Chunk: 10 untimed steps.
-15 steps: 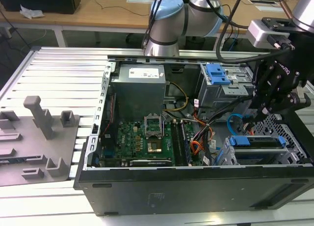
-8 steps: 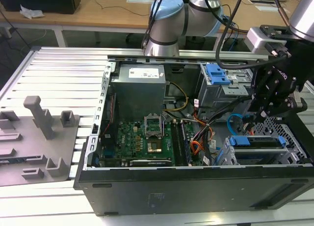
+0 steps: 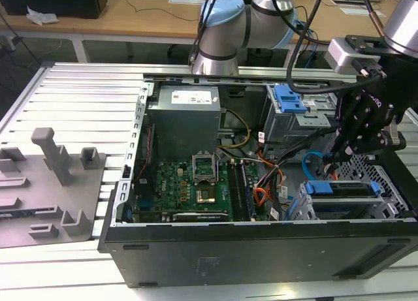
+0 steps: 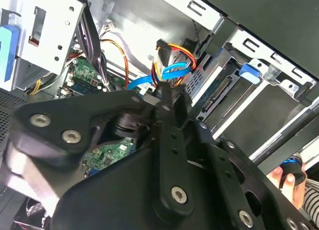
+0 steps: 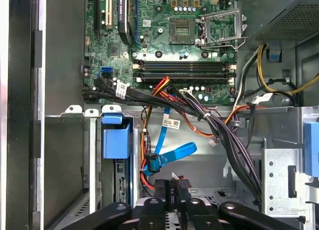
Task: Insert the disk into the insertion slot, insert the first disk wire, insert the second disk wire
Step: 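Insert the first disk wire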
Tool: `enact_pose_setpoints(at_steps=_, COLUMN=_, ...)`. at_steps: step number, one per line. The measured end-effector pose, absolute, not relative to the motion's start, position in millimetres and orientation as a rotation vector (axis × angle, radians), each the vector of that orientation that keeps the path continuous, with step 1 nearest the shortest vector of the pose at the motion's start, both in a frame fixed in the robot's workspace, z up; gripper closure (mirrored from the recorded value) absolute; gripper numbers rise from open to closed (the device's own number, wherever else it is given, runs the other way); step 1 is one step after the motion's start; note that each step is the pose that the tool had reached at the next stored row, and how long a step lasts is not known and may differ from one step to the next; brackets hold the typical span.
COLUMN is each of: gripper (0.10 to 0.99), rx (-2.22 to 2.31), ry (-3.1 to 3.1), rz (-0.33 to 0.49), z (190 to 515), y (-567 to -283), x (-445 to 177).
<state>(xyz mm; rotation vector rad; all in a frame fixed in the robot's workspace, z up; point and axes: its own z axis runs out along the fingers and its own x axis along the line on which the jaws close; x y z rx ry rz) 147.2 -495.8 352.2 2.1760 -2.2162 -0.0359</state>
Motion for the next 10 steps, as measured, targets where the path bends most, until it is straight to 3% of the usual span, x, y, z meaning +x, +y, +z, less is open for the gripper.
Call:
enact_pose_setpoints(at_steps=1, gripper=0.922, rx=2.176, ry=-2.216, rz=-0.036, z=352.2, y=-495.8, x=147.2)
enact_pose_setpoints(at_steps=10, gripper=0.922, rx=2.175, ry=-2.215, rz=-0.034, z=352.2, y=-495.8, x=147.2)
